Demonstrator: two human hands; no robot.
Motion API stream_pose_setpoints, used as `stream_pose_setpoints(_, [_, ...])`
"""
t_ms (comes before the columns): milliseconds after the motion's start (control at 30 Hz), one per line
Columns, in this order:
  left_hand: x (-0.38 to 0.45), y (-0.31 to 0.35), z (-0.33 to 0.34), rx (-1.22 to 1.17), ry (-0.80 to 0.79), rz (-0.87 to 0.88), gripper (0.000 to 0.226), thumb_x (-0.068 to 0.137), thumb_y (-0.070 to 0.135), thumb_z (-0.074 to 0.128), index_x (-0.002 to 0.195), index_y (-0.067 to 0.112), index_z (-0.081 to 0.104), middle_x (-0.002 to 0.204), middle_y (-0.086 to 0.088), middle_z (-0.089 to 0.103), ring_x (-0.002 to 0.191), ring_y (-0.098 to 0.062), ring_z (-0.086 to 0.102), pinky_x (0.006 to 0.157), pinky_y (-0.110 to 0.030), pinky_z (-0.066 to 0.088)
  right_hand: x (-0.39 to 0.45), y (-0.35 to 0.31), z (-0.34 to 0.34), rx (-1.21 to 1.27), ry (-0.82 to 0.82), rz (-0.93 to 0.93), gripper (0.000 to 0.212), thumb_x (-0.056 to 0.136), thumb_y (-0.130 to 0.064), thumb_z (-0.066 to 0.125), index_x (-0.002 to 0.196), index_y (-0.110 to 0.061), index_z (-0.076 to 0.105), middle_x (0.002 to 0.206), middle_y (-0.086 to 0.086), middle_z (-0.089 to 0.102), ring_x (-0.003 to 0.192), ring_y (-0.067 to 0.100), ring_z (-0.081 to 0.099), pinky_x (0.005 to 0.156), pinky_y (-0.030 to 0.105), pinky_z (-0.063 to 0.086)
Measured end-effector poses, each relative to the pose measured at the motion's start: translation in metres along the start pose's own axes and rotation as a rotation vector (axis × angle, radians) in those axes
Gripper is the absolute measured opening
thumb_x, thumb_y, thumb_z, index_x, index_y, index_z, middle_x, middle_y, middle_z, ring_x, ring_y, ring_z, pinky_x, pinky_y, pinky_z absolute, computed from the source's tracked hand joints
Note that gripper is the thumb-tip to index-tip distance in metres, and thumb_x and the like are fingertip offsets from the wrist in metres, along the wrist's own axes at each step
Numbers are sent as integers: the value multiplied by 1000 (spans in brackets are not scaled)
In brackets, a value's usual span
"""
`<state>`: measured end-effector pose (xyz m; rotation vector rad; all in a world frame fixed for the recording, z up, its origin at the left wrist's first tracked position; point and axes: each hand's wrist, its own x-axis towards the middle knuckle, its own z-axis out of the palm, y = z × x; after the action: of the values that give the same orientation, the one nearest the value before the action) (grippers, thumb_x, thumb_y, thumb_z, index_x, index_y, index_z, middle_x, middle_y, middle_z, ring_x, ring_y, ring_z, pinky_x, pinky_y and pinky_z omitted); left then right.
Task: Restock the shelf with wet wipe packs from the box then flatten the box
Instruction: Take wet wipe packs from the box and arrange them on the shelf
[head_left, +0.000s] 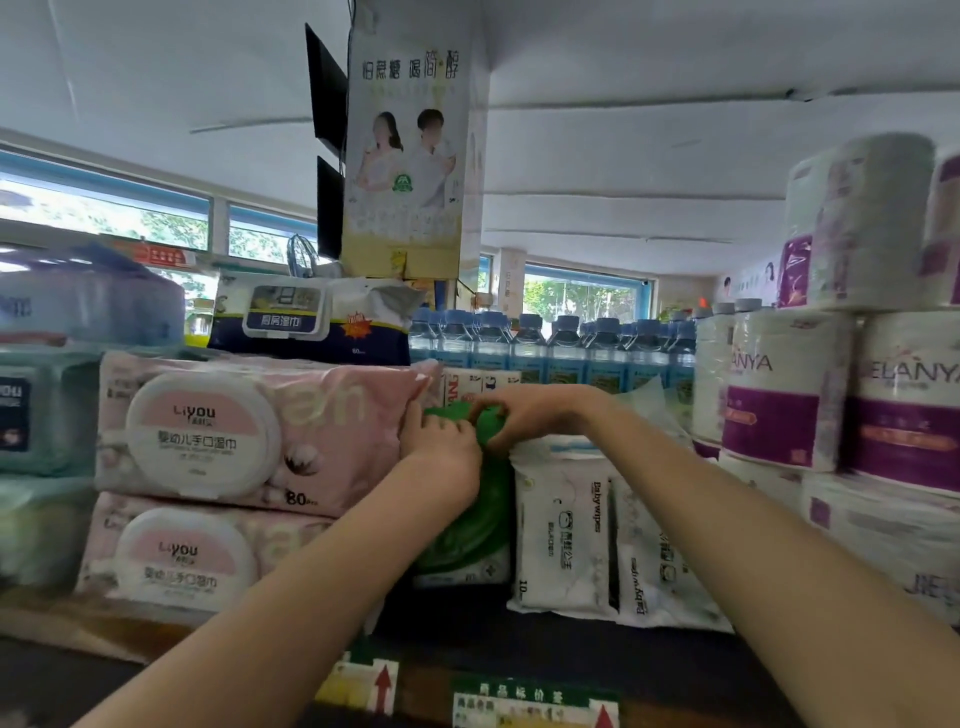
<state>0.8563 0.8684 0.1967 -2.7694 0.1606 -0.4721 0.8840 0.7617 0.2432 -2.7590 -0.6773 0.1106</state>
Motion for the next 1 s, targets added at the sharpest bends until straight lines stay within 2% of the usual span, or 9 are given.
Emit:
stream_pose_setpoints(100, [-8, 12, 10, 37, 21, 14, 72, 92, 24, 43, 146, -1, 2, 151, -24, 17, 141, -36, 16, 116, -51, -1, 5, 6, 2, -83, 56, -9, 39, 83, -8, 60, 121, -11, 48, 125, 6, 48, 108, 21, 49, 92, 30, 44])
stream_pose_setpoints(233, [-9, 3, 19, 75, 154, 52, 71, 90, 24, 47, 145, 0, 9, 144, -15, 30, 136, -29, 27, 118, -45, 3, 16, 6, 14, -120, 168, -67, 24, 82, -17, 64, 104, -10, 55, 96, 0, 52, 89, 14, 48, 73, 20, 42])
stream_pose_setpoints(400, [-8, -23, 24, 89, 206, 118, 52, 92, 11, 39, 140, 4, 20, 142, -12, 36, 134, -26, 33, 118, -37, 8, 19, 2, 19, -102, 223, -122, 20, 79, -24, 69, 90, -15, 54, 89, -1, 53, 81, 12, 48, 64, 16, 38])
stream_pose_setpoints(467, [-8, -29, 20, 157, 158, 133, 65, 89, 15, 47, 144, 2, 13, 148, -12, 29, 140, -25, 25, 118, -36, 5, 15, 4, 21, -61, 249, -135, 27, 77, -28, 71, 93, -16, 52, 90, -5, 52, 84, 12, 47, 69, 18, 40])
stream_pose_setpoints(600, [-13, -18, 16, 92, 121, 171, 85, 86, 20, 56, 146, 1, 0, 155, -13, 15, 144, -24, 15, 118, -39, -2, 5, 8, 20, -91, 259, -123, 44, 81, -25, 67, 119, -10, 50, 121, 7, 52, 109, 21, 49, 94, 30, 42])
stream_pose_setpoints(700, [-9, -15, 13, 8, 68, 181, 87, 83, 24, 63, 146, 3, 7, 153, -15, 18, 142, -26, 19, 117, -38, 12, -2, 6, 8, -151, 262, -102, 35, 86, -25, 61, 118, -10, 56, 124, 8, 55, 113, 21, 51, 93, 28, 40])
stream_pose_setpoints(800, [-7, -21, 6, -65, 40, 159, 63, 87, 22, 59, 138, 6, 27, 142, -15, 38, 131, -28, 40, 106, -37, 32, -12, 5, -3, 2, 330, -59, 32, 86, -14, 62, 118, -10, 58, 123, 10, 59, 110, 22, 57, 89, 26, 43])
stream_pose_setpoints(867, [-6, -23, 4, -82, 35, 141, 59, 88, 25, 57, 136, 5, 29, 140, -16, 42, 127, -30, 44, 104, -39, 36, -16, 6, -5, -37, 310, -7, 37, 85, -11, 63, 120, -10, 56, 123, 12, 60, 104, 23, 62, 82, 24, 47])
stream_pose_setpoints(1000, [-7, -9, 10, -115, 4, 117, 106, 79, 55, 59, 148, 10, -7, 152, -29, 9, 141, -43, 12, 115, -52, 9, -19, -1, 9, -86, 188, 21, 45, 86, -4, 57, 129, -11, 47, 127, 11, 53, 113, 25, 54, 87, 27, 46])
